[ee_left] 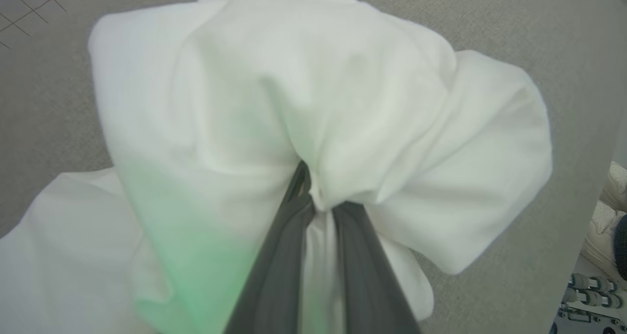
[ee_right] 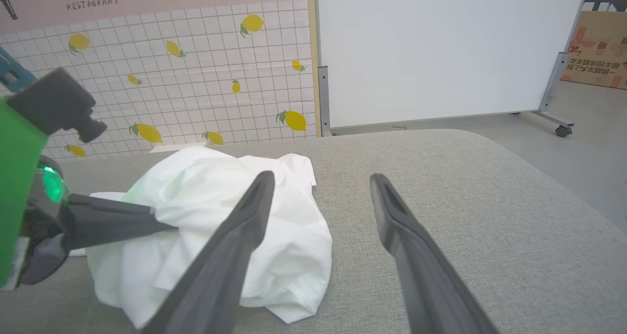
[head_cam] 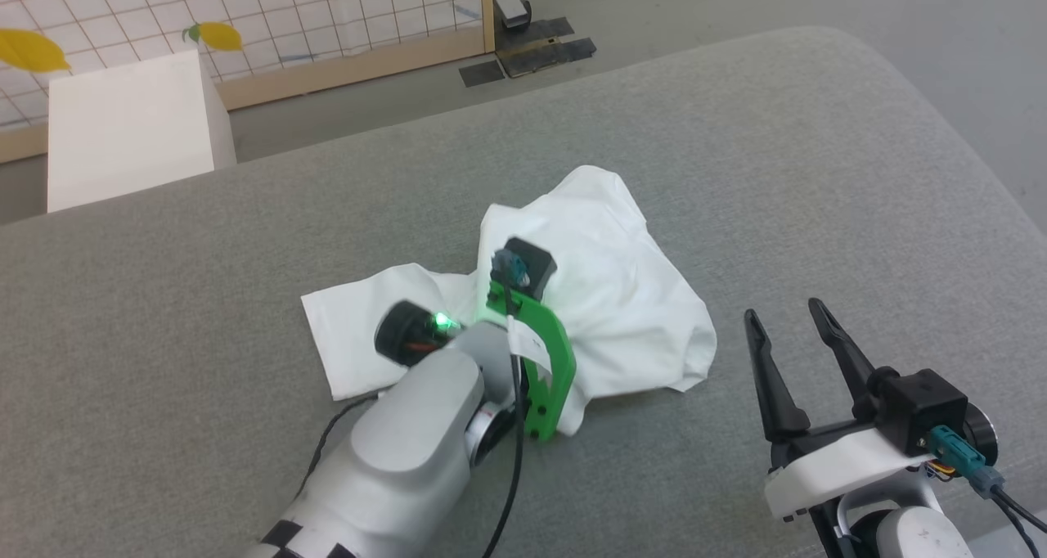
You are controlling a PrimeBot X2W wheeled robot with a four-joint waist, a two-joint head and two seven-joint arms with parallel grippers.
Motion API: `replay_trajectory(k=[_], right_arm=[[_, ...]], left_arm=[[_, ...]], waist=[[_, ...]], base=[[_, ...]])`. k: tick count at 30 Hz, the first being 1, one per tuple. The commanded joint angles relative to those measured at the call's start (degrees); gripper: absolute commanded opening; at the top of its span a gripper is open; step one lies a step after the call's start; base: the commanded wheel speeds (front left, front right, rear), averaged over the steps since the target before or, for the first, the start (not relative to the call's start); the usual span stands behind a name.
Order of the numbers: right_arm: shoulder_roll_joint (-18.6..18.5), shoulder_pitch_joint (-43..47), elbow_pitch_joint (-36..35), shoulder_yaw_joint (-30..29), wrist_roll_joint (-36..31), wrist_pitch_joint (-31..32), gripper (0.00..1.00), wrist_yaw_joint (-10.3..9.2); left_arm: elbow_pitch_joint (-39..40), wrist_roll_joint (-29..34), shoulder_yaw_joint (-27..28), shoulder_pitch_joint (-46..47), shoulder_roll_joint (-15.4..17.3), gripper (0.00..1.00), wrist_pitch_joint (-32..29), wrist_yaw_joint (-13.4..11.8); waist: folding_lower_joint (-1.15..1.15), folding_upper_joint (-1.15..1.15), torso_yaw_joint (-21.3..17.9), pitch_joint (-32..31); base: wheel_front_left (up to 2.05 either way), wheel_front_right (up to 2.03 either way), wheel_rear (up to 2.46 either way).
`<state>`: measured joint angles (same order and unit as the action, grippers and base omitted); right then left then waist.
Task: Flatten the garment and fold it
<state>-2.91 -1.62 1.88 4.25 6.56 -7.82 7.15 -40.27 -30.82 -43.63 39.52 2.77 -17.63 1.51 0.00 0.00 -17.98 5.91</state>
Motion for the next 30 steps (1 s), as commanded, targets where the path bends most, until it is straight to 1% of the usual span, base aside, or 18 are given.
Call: replay_trajectory(k=[1, 2, 5, 6, 8, 10, 12, 15, 17, 19, 22, 26, 27, 30], right_arm=[[0.0, -0.1, -0.1, 0.0, 0.2, -0.1, 1.0, 0.34], [0.0, -0.2, -0.1, -0.1, 0.2, -0.1, 1.0, 0.34], [0.0, -0.5, 0.1, -0.1, 0.3, -0.2, 1.0, 0.34], [0.0, -0.5, 0.0, 0.0, 0.3, -0.2, 1.0, 0.34], [0.0, -0.7, -0.2, -0.1, 0.6, -0.2, 1.0, 0.34], [0.0, -0.9, -0.3, -0.3, 0.6, -0.2, 1.0, 0.34], [0.0, -1.0, -0.5, -0.7, 0.5, -0.3, 1.0, 0.34], [0.0, -1.0, -0.8, -1.4, 0.2, -0.2, 1.0, 0.34], [0.0, -0.8, -1.0, -1.8, 0.0, -0.1, 1.0, 0.34], [0.0, -0.7, -1.2, -2.1, -0.3, 0.1, 1.0, 0.34], [0.0, -0.4, -1.6, -2.4, -0.5, 0.5, 1.0, 0.34], [0.0, 0.0, -2.2, -2.6, -0.9, 1.1, 1.0, 0.34], [0.0, 0.2, -2.4, -2.7, -1.0, 1.3, 1.0, 0.34], [0.0, 0.4, -2.8, -2.8, -1.2, 1.6, 1.0, 0.34]], left_arm=[[-1.1, -0.9, -1.0, -0.8, 0.1, 0.55, -2.3, -0.2], [-1.5, -1.6, -1.7, -1.0, 0.1, 1.0, -3.8, -0.2], [-1.3, -4.8, -2.7, -1.9, 0.1, 1.0, -6.8, -0.3], [-0.9, -5.4, -2.8, -1.9, 0.1, 1.0, -6.6, -0.5], [1.1, -6.5, -1.9, -1.9, 0.1, 1.0, -3.4, -0.9], [3.8, -8.0, 0.1, -2.3, 0.1, 1.0, 2.0, -1.3], [6.5, -8.1, 2.3, -2.7, 0.3, 1.0, 8.7, -1.7], [10.6, -7.0, 5.4, -4.2, 2.3, 1.0, 19.3, -2.2], [12.9, -6.3, 7.5, -5.8, 4.0, 1.0, 25.7, -3.1], [14.5, -5.4, 9.4, -7.8, 5.8, 1.0, 30.1, -4.2], [16.8, -3.8, 12.2, -11.4, 8.2, 1.0, 32.2, -5.9], [23.0, -0.6, 19.0, -17.3, 10.0, 1.0, 32.6, -8.0], [25.0, 0.5, 21.3, -19.4, 10.1, 1.0, 32.6, -8.2], [29.6, 3.8, 26.0, -24.9, 10.2, 1.0, 32.6, -7.8]], waist=[[0.0, 0.0, 0.4, 0.5], [0.0, 0.0, 0.7, 0.7], [0.0, 0.0, 2.1, 0.8], [0.0, 0.0, 2.6, 0.8], [0.0, 0.0, 3.6, 0.8], [0.0, 0.0, 4.6, 0.6], [0.0, 0.0, 5.7, 0.4], [0.0, 0.0, 7.4, -0.2], [0.0, 0.0, 8.5, -0.7], [0.0, 0.0, 9.6, -1.3], [0.0, 0.0, 11.0, -2.1], [0.0, 0.0, 12.8, -2.7], [0.0, 0.0, 13.3, -2.8], [0.0, 0.0, 14.4, -2.8]], base=[[0.0, 0.0, 0.0], [0.0, 0.0, 0.0], [0.0, 0.0, 0.0], [0.0, 0.0, 0.0], [0.0, 0.0, 0.0], [0.0, 0.0, 0.0], [0.0, 0.0, 0.0], [0.0, 0.0, 0.0], [0.0, 0.0, 0.0], [0.0, 0.0, 0.0], [0.0, 0.0, 0.0], [0.0, 0.0, 0.0], [0.0, 0.0, 0.0], [0.0, 0.0, 0.0]])
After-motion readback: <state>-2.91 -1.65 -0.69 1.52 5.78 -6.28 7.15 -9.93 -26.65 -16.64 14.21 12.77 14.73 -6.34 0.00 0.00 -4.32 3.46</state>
